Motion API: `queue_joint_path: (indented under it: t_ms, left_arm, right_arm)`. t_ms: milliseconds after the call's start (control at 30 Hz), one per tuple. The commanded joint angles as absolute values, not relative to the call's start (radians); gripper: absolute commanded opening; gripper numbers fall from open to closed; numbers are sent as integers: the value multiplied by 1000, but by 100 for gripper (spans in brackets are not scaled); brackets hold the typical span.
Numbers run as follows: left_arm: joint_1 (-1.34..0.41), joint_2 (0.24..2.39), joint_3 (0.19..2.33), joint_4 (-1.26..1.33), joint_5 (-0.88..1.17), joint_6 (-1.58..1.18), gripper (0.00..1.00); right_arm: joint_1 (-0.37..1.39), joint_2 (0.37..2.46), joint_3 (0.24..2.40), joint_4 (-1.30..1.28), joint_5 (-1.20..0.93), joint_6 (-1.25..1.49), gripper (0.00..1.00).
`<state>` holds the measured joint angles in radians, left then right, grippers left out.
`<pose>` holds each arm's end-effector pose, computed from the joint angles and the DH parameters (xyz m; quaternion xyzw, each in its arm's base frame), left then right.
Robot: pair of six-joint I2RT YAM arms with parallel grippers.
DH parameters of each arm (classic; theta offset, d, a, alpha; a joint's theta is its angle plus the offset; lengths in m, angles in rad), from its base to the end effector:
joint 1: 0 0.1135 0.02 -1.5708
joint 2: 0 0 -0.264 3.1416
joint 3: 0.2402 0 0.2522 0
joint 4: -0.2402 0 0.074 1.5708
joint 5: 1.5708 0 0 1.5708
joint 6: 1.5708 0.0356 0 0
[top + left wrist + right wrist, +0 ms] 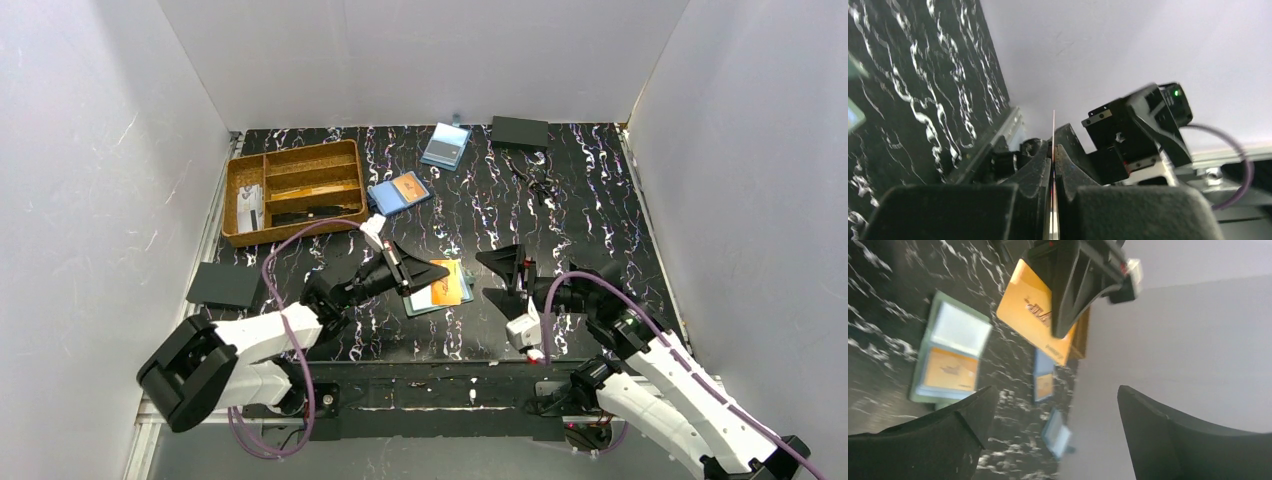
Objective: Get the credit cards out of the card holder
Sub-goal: Remove the credit card from the card holder.
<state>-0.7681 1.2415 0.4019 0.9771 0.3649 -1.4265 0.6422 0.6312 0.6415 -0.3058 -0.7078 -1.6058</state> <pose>0.1703 -0.1822 0.2357 -0.0794 0.6555 -0.7143 0.2321 0.1045 0.1071 0.3024 -0.7689 0.1396 -0.0120 0.6239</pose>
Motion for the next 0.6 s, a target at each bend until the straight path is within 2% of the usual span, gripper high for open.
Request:
queue_joint_path:
  t_ms: [0,167,300,433,567]
  left_arm:
    - [-772,1095,381,1016,292,-1051,0]
    - [-791,1042,374,1022,267,-793,0]
    - [-798,1041,383,1061,256,-760,0]
    - [-802,1037,381,1092,241,-762,0]
    - [-806,1038,370,1131,233,-776,0]
  right_arm:
    - [644,635,735,-341,-710,-1006,98]
    - [643,805,850,-351,-779,-376,98]
    - [643,871,813,-135,-833,41,98]
    - [643,913,762,49,-808,241,98]
    - [643,945,700,207,-815,418,94]
